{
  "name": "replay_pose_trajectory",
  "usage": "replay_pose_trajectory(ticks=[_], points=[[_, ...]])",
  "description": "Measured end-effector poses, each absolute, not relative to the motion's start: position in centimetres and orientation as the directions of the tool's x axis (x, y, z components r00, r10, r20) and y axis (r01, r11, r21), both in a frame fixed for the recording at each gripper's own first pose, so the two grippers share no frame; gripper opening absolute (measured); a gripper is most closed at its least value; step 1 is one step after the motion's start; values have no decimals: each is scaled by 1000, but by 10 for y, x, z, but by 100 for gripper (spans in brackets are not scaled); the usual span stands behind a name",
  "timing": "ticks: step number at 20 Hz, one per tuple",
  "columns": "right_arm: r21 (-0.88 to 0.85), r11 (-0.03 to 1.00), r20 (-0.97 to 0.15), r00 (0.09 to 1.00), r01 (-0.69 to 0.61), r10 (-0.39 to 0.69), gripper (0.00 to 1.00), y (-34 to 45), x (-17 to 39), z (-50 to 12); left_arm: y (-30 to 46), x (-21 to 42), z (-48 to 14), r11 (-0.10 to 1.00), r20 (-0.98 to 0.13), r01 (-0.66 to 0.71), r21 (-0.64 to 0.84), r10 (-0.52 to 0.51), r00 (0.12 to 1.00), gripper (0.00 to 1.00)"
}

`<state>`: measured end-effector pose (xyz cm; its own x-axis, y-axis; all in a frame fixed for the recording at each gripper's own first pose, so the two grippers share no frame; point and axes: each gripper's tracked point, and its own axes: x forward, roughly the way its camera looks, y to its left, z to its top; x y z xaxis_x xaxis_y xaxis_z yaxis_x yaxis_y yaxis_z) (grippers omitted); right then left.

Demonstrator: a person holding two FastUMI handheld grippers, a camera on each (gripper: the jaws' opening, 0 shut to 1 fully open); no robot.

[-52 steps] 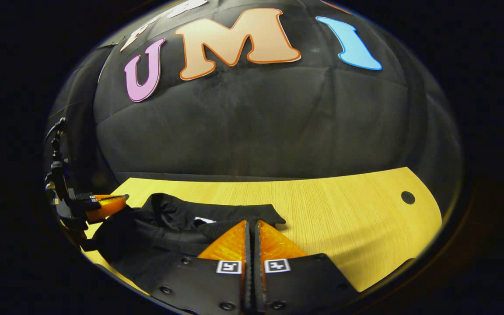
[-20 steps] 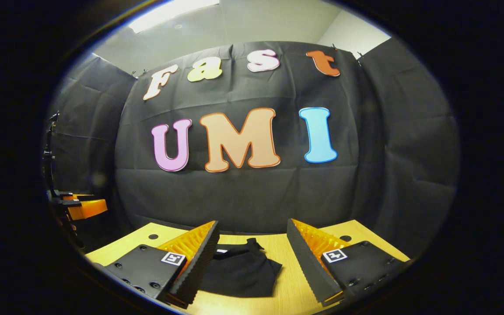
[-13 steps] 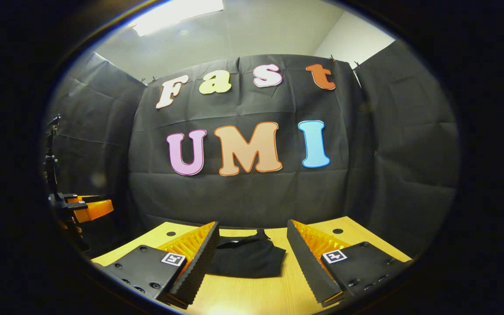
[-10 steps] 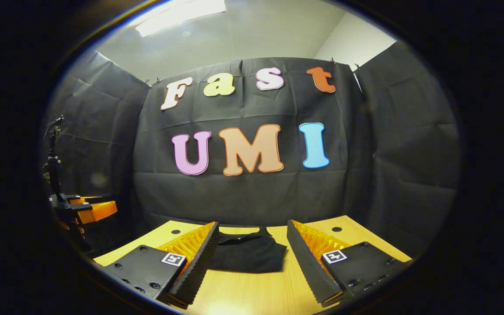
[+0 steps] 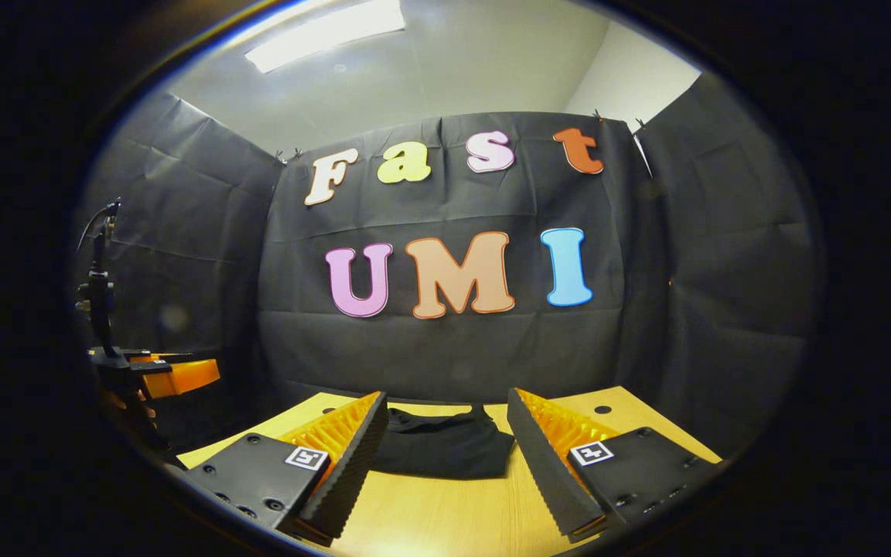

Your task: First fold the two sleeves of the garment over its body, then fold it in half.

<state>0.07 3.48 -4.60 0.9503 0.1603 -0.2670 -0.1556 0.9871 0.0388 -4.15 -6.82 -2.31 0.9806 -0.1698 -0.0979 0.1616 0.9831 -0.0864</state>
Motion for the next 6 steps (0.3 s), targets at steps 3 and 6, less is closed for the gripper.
replay_pose_trajectory(ticks=[3,6], points=[[58,985,-262,950,-163,172,98,35,-2,-44,-75,-40,-19,983,-91,167,-74,-174,981,88],[61,985,-270,947,-163,173,97,32,-4,-46,-81,-41,-21,980,-101,179,-83,-187,977,89]])
